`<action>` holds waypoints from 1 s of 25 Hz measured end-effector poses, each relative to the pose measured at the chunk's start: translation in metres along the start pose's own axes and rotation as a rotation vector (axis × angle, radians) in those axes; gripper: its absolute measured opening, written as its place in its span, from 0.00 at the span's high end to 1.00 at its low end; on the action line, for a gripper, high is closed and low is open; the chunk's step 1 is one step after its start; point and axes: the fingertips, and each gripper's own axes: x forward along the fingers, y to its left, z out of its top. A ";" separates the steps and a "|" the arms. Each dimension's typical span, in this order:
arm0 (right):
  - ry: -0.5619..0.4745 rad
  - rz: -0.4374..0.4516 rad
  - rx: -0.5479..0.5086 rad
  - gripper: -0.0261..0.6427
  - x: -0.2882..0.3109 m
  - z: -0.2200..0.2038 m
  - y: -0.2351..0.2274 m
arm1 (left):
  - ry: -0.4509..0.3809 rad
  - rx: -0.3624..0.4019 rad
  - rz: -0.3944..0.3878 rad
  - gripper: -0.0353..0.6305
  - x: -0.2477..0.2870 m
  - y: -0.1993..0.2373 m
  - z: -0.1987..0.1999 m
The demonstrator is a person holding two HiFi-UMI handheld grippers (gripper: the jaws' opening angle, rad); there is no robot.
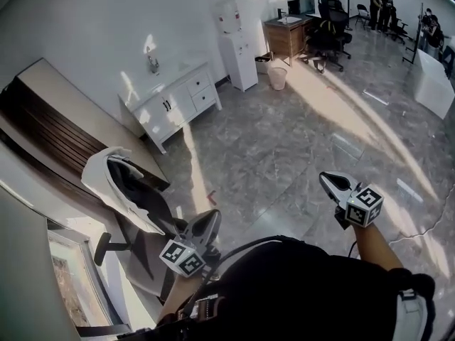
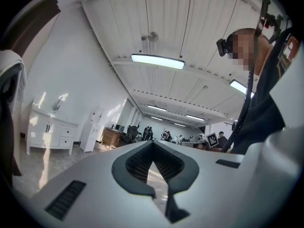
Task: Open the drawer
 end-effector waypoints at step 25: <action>0.036 -0.038 -0.014 0.96 0.051 0.030 -0.266 | -0.003 -0.011 -0.054 0.95 0.287 0.046 0.001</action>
